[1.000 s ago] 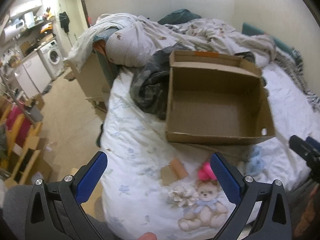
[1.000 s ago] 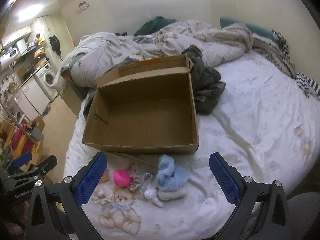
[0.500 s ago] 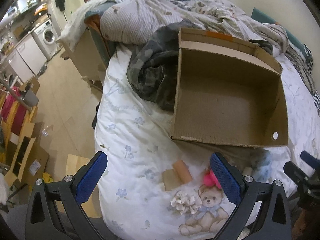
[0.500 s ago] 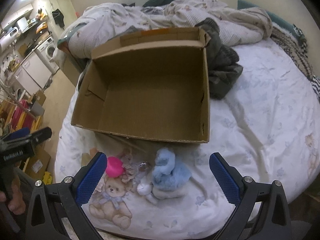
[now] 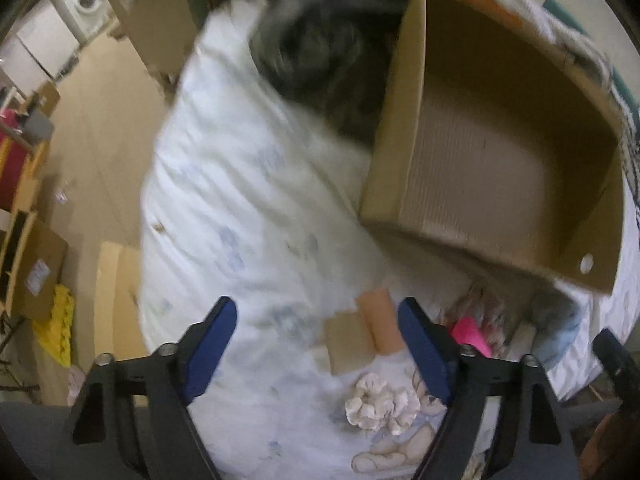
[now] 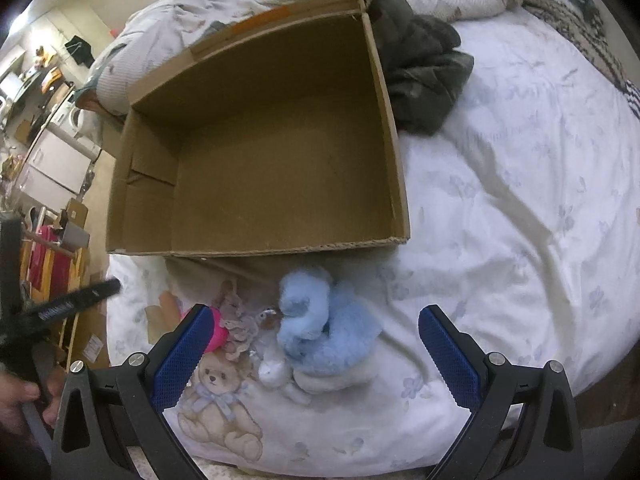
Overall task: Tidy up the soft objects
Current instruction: 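Lower the right gripper onto the light-blue plush toy and close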
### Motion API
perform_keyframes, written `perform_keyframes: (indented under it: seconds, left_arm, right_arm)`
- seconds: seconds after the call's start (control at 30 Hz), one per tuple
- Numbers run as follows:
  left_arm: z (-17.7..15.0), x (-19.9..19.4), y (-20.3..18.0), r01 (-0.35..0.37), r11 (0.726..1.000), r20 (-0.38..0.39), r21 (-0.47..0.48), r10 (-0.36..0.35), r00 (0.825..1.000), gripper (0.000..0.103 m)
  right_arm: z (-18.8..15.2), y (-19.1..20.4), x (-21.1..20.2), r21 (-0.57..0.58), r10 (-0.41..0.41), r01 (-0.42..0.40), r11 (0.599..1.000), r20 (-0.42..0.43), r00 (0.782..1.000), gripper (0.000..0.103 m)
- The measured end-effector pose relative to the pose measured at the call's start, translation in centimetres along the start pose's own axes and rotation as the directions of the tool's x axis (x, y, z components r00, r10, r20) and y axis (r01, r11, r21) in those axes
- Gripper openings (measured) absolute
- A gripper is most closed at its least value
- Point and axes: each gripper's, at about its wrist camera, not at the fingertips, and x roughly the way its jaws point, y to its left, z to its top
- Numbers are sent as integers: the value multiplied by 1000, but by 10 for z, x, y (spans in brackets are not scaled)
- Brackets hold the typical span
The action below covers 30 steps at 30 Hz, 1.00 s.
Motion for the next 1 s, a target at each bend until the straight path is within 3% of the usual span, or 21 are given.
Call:
perform_keyframes:
  seconds: [0.13,0.17,0.27,0.37,0.5,0.63,0.77,0.87,0.93,0.97,1.0]
  left_arm:
    - [-9,36,0,35,999,-122,-26,-38,992,53]
    - [-10,40,-1,36,999,-134,-25,-39,990,50]
    - [-10,45,0,85,996,-148,-29,-88,985,20]
    - [-12,43,2,107,994,-137,-23,-109,985,10]
    - [-18,29,11,136,990,-117,-31,-139,983,8]
    - [-27,0,17,151,988,-45,11,-151,988,8]
    - [-32,-23,12,143,989,0,48,-143,990,8]
    - [-32,-22,11,134,990,3,52,-134,991,8]
    - [-34,-23,16,127,990,8,57,-127,992,8]
    - [-33,-25,4,119,991,13,60,-120,993,8]
    - [-33,-26,5,115,991,18,62,-116,993,8]
  right_arm:
    - [1,1,5,-10,-19,19,1000,-1,1000,103]
    - [2,2,7,-11,-20,20,1000,-1,1000,103]
    - [2,-2,9,-5,-15,15,1000,-13,1000,103]
    - [3,-9,10,12,-6,7,1000,-27,1000,103]
    - [4,-24,10,70,30,-27,997,-45,999,103]
    - [2,-35,18,123,61,-49,991,-94,994,103]
    - [-2,-28,36,97,70,-54,994,-163,984,103]
    - [-5,-17,49,40,42,-35,999,-198,979,85]
    - [-8,-16,56,35,44,-37,999,-225,973,58]
    - [-8,-20,55,47,49,-39,998,-221,974,33]
    - [-9,-24,53,65,54,-41,997,-212,976,32]
